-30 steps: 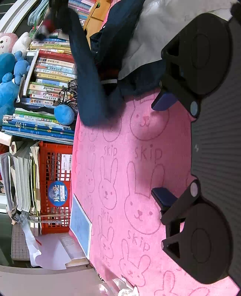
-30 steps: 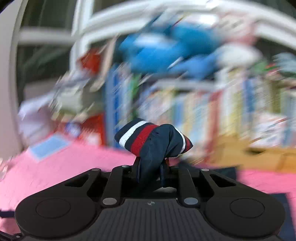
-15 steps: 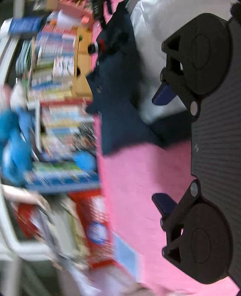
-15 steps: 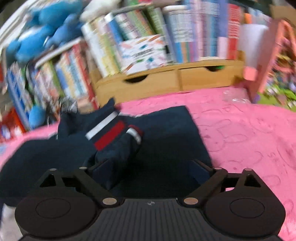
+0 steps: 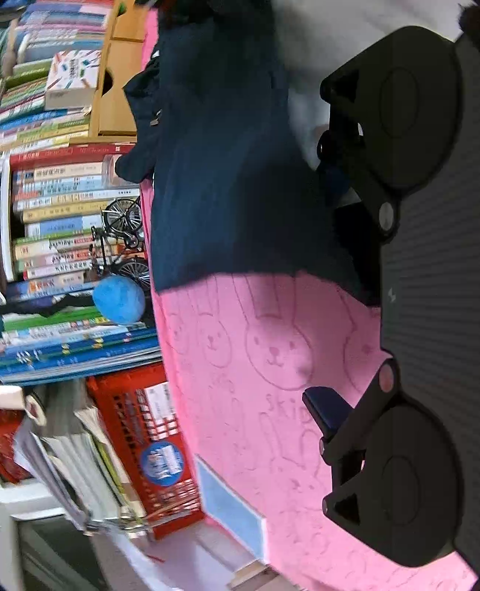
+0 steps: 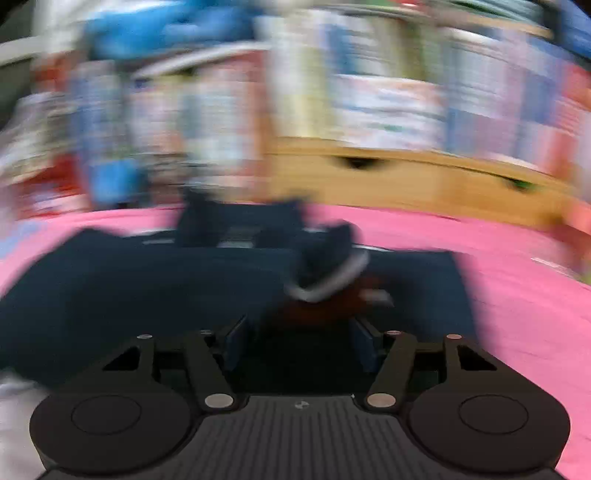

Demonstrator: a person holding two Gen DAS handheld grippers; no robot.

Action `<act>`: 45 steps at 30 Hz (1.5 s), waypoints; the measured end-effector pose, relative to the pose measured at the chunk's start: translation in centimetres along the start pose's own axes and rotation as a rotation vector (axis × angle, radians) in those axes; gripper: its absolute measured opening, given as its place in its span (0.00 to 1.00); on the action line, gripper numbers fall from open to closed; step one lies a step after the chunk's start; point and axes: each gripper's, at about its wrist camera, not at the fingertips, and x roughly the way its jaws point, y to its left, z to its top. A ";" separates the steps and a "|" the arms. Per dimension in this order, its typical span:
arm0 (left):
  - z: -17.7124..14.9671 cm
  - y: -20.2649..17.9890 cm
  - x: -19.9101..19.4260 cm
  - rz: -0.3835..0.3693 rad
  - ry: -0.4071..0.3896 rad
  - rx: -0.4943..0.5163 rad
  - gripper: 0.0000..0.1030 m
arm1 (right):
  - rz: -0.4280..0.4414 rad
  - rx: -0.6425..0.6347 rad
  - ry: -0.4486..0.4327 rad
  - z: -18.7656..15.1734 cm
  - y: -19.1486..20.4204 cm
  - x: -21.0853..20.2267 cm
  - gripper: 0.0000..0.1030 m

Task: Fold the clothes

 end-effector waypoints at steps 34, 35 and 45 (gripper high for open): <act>3.9 0.4 -5.1 -0.034 -0.162 -0.012 0.99 | -0.138 -0.240 0.003 -3.6 2.6 0.4 0.58; 4.2 -0.8 -3.8 -0.032 -0.136 0.006 0.98 | -0.139 -0.243 0.002 -3.6 2.6 0.4 0.58; 1.4 -2.4 1.9 0.099 -0.011 0.065 1.00 | -0.144 -0.294 -0.011 -3.7 2.7 0.4 0.59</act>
